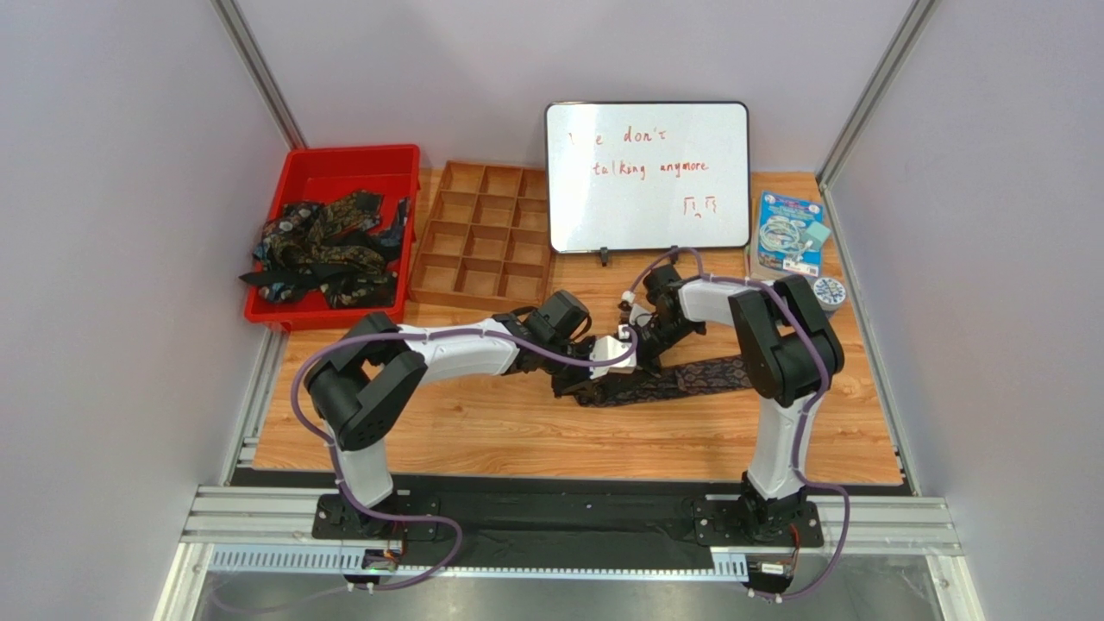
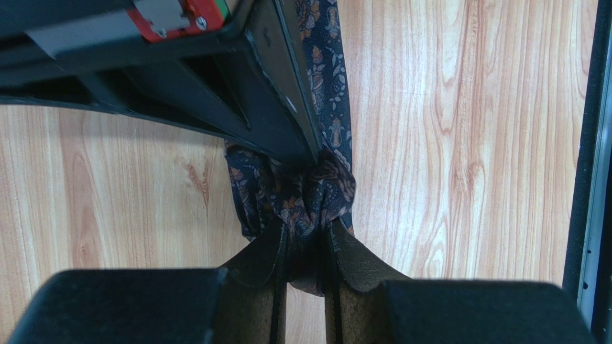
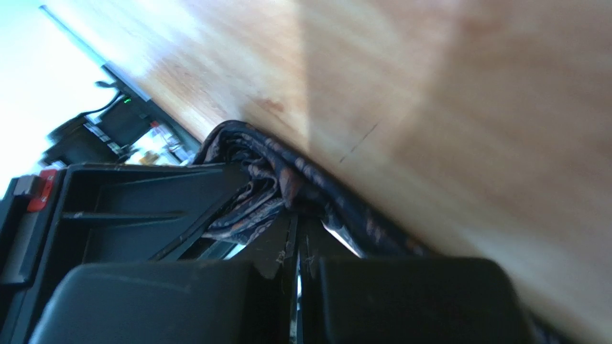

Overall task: Roll the ties
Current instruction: Roll the tie at the center of the board.

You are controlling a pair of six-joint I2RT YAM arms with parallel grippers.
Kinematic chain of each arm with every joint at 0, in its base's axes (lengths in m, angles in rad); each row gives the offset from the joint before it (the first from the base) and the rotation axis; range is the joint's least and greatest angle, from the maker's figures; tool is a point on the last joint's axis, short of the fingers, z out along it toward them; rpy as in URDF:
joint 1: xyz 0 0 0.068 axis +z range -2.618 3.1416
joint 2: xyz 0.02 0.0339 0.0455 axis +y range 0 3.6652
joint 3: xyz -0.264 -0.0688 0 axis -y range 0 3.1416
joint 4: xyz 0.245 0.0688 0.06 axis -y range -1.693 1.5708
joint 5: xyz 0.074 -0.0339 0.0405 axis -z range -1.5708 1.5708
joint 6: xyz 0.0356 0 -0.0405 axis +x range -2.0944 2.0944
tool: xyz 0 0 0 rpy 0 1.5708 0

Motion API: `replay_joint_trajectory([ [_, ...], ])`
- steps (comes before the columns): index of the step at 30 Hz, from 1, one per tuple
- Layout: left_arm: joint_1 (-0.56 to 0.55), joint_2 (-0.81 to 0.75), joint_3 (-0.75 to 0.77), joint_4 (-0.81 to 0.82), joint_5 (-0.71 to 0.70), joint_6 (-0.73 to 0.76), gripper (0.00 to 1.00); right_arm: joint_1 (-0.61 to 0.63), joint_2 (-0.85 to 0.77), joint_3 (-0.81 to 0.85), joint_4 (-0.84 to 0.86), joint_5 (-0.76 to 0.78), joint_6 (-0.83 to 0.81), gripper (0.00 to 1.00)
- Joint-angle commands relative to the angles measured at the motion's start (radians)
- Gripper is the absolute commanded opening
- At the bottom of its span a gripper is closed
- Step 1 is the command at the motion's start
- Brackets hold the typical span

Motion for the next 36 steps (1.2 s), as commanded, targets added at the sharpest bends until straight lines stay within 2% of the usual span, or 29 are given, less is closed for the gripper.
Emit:
replay_joint_trajectory([
  [1, -0.003, 0.020, 0.028, -0.052, -0.018, -0.012, 0.19, 0.002, 0.080, 0.026, 0.026, 0.062, -0.003, 0.01],
  [4, -0.003, 0.001, 0.032, -0.069, -0.018, -0.009, 0.29, -0.001, 0.118, 0.032, 0.003, 0.094, -0.009, 0.01],
  [5, 0.001, -0.006, 0.025, -0.075, -0.017, -0.011, 0.39, 0.001, 0.125, 0.034, -0.008, 0.106, -0.010, 0.01],
  [8, 0.024, -0.042, -0.011, -0.076, -0.009, -0.008, 0.53, 0.001, 0.132, 0.038, -0.023, 0.123, -0.013, 0.02],
  [12, 0.040, -0.086, -0.055, -0.057, -0.018, 0.018, 0.61, 0.001, 0.140, 0.043, -0.045, 0.134, -0.032, 0.01],
  [19, 0.037, -0.059, -0.035, 0.011, 0.020, -0.006, 0.59, 0.001, 0.152, 0.051, -0.042, 0.132, -0.035, 0.01],
  [23, 0.032, -0.066, 0.012, -0.001, 0.052, -0.014, 0.44, 0.001, 0.152, 0.057, -0.040, 0.132, -0.030, 0.01],
  [25, 0.024, -0.077, 0.023, 0.003, 0.063, -0.027, 0.41, -0.001, 0.151, 0.063, -0.039, 0.131, -0.027, 0.01],
  [31, -0.014, 0.009, 0.121, 0.000, 0.049, -0.095, 0.41, -0.002, 0.143, 0.062, -0.019, 0.102, -0.006, 0.01],
  [36, -0.026, 0.095, 0.143, -0.003, 0.048, -0.116, 0.43, 0.001, 0.128, 0.051, 0.004, 0.074, 0.011, 0.01],
])
